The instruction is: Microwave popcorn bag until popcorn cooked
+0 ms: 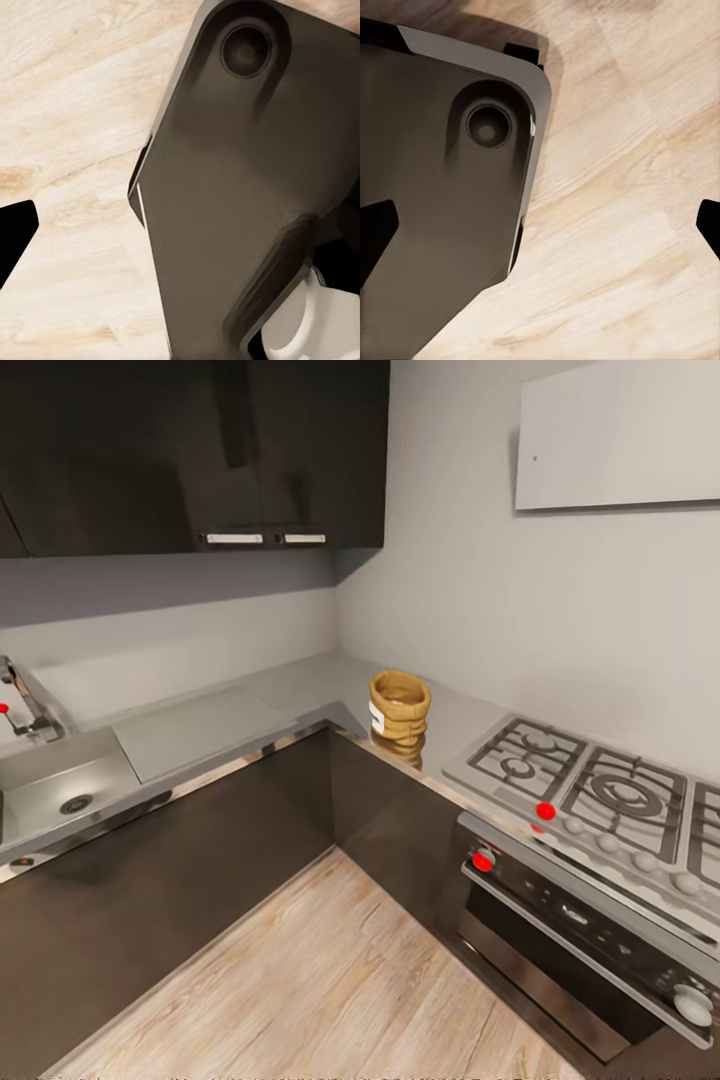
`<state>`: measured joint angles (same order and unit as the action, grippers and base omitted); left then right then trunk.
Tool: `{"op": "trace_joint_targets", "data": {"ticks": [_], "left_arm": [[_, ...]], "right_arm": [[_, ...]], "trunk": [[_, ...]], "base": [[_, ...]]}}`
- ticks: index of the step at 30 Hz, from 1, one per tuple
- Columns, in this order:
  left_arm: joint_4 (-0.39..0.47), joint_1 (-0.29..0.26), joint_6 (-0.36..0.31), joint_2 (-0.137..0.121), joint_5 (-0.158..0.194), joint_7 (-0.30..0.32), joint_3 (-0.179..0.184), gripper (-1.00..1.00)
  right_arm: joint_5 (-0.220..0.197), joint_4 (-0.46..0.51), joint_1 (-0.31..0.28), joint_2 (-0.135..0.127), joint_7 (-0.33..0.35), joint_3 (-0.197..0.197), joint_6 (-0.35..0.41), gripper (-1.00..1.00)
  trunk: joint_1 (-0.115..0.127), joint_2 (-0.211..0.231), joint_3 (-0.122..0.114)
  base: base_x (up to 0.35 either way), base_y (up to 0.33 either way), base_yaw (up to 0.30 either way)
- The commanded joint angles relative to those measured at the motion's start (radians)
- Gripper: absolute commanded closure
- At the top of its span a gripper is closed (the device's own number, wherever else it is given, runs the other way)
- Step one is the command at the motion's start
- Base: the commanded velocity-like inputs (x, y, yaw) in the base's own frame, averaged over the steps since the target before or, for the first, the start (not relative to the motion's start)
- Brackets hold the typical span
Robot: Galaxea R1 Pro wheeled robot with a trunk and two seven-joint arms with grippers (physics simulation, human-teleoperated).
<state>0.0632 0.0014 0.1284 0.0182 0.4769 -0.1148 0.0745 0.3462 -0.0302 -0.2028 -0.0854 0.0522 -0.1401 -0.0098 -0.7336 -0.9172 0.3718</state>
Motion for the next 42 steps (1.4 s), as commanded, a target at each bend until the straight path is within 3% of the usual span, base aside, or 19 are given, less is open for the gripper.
{"op": "trace_joint_targets", "data": {"ticks": [1,27,42], "left_arm": [[0.001,0.000,0.002,0.000,0.007,-0.005,0.008,-1.00],[0.001,0.000,0.002,0.000,0.008,-0.005,0.007,-1.00],[0.001,0.000,0.002,0.000,0.017,-0.004,0.007,-1.00]], "right_arm": [[0.008,-0.002,-0.001,0.000,0.003,-0.008,-0.001,-1.00],[0.008,-0.002,-0.001,0.005,0.003,-0.007,-0.015,-1.00],[0.016,-0.002,-0.001,0.009,0.003,-0.007,-0.022,-1.00]], "trunk": [[0.000,-0.001,0.003],[0.000,-0.001,0.044],[0.000,-0.001,0.046]], "base": [[0.000,0.000,0.000],[0.000,0.000,0.000],[0.000,0.000,0.000]]}}
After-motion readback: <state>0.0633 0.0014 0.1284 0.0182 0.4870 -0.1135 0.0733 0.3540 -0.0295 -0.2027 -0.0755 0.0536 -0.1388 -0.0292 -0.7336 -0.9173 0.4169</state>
